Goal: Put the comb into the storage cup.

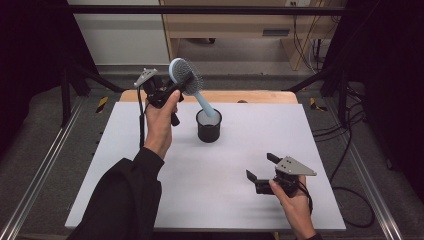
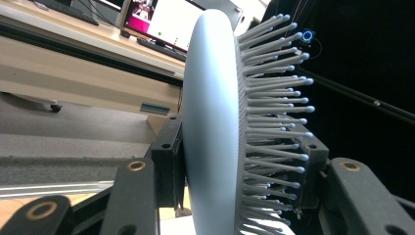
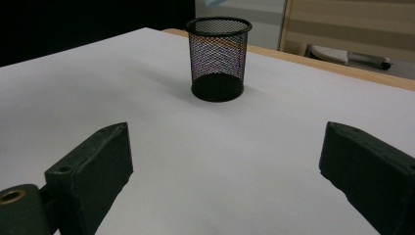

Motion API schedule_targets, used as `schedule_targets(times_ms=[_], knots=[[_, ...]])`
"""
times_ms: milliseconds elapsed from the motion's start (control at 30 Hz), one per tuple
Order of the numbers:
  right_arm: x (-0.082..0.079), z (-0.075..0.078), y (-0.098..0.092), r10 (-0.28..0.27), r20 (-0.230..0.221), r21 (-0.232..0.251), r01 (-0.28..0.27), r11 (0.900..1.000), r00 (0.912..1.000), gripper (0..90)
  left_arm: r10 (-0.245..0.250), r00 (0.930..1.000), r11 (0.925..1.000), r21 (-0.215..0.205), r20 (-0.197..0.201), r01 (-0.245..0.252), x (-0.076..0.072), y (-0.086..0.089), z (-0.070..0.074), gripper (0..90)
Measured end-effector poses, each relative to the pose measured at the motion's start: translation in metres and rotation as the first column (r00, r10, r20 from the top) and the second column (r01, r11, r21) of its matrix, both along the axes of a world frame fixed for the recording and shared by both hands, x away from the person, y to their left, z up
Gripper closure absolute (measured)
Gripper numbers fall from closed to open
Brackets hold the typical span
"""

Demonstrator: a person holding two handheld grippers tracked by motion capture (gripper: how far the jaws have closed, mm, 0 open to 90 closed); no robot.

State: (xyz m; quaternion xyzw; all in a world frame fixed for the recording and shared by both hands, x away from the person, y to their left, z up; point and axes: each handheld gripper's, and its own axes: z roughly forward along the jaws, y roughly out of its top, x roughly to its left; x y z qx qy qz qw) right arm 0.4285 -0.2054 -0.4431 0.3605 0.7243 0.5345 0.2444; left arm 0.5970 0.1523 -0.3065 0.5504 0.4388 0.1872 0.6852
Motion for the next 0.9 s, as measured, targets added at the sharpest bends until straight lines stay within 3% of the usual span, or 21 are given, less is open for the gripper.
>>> schedule_targets(times_ms=[400, 900], knots=[[-0.0002, 0.0, -0.0001, 0.002, -0.003, -0.001, -0.002, 1.0, 1.0, 5.7, 0.027, 0.9995, 0.9996, 0.005, 0.014, -0.027, 0.0008, -0.0003, -0.0004, 50.5], [0.0004, -0.0008, 0.0001, 0.004, -0.007, -0.009, -0.004, 1.0, 1.0, 5.7, 0.031, 0.9992, 0.9981, 0.052, 0.025, -0.032, 0.0015, -0.007, -0.005, 50.4]])
